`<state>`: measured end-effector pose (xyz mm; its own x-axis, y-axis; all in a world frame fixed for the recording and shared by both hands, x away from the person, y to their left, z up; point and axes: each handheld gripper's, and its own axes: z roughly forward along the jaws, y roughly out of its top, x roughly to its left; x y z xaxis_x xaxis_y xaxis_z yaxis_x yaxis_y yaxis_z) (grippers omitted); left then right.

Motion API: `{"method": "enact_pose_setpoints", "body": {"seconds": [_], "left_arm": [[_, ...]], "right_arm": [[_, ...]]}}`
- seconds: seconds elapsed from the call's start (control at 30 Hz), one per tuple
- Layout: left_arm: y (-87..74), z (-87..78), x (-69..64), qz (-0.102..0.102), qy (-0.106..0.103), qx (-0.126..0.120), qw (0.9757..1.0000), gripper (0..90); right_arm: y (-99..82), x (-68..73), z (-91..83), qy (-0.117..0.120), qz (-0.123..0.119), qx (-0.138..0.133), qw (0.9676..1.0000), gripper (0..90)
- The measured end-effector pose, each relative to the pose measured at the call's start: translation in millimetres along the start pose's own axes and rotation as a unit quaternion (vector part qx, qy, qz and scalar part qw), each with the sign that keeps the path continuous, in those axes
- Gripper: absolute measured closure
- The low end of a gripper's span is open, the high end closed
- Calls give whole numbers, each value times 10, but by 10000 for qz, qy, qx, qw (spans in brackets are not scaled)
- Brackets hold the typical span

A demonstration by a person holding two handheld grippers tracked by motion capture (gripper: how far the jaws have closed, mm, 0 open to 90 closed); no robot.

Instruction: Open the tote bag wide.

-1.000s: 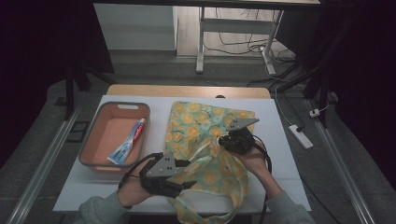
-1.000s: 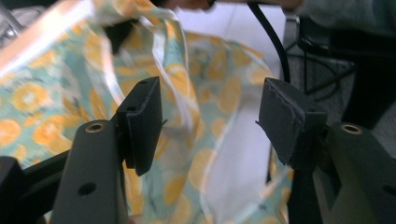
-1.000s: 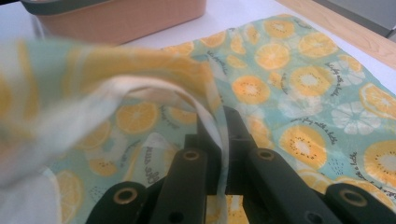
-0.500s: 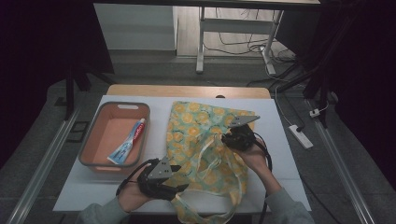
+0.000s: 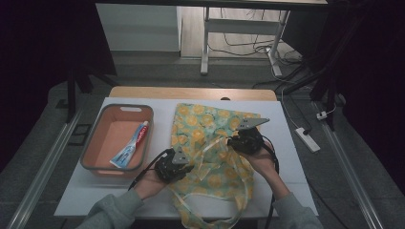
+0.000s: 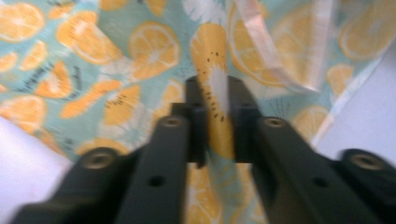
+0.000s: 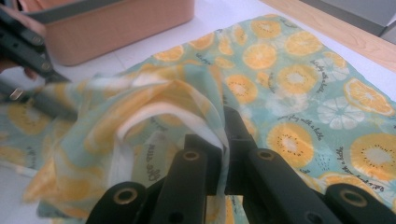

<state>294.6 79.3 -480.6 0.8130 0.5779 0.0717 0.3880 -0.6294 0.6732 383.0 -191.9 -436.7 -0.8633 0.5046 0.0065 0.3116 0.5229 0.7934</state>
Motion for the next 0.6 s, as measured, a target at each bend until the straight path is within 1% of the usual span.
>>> {"method": "enact_pose_setpoints", "body": {"seconds": [0.03, 0.1, 0.13, 0.2, 0.23, 0.27, 0.33, 0.37, 0.4, 0.47, 0.5, 0.53, 0.57, 0.6], "left_arm": [[19, -39, 28, -48, 29, -78, 10000, 875], [64, -137, 109, -178, 80, -286, 9994, 879], [90, -185, 154, -243, 149, -379, 9989, 881], [146, -271, 255, -368, 265, -541, 9975, 883], [175, -305, 306, -435, 302, -623, 9967, 883], [211, -340, 367, -519, 298, -702, 9957, 883], [269, -364, 441, -633, 326, -814, 9941, 883], [289, -363, 467, -648, 374, -832, 9937, 883], [317, -349, 512, -720, 429, -839, 9929, 883], [348, -301, 580, -832, 437, -843, 9920, 883], [356, -277, 602, -863, 444, -827, 9918, 883], [363, -240, 627, -893, 443, -786, 9919, 883], [368, -204, 651, -930, 444, -740, 9919, 883], [372, -164, 671, -961, 450, -691, 9920, 883]], "right_arm": [[0, 6, -42, 39, 0, -51, 10000, 877], [1, 13, -73, 60, 13, -89, 9999, 877], [6, 41, -147, 127, 21, -170, 9998, 877], [16, 78, -219, 191, -16, -236, 9995, 877], [16, 78, -219, 191, -16, -236, 9995, 877], [30, 123, -289, 284, -52, -321, 9991, 877], [34, 136, -307, 322, -65, -348, 9989, 877], [42, 155, -332, 375, -96, -376, 9985, 877], [46, 165, -346, 415, -100, -393, 9983, 876], [47, 185, -369, 465, -143, -378, 9981, 877], [26, 176, -353, 427, -177, -241, 9986, 876], [1, 157, -331, 427, -153, -147, 9989, 876], [1, 157, -331, 427, -153, -147, 9989, 876], [-31, 126, -305, 455, -117, -50, 9989, 877]]}}
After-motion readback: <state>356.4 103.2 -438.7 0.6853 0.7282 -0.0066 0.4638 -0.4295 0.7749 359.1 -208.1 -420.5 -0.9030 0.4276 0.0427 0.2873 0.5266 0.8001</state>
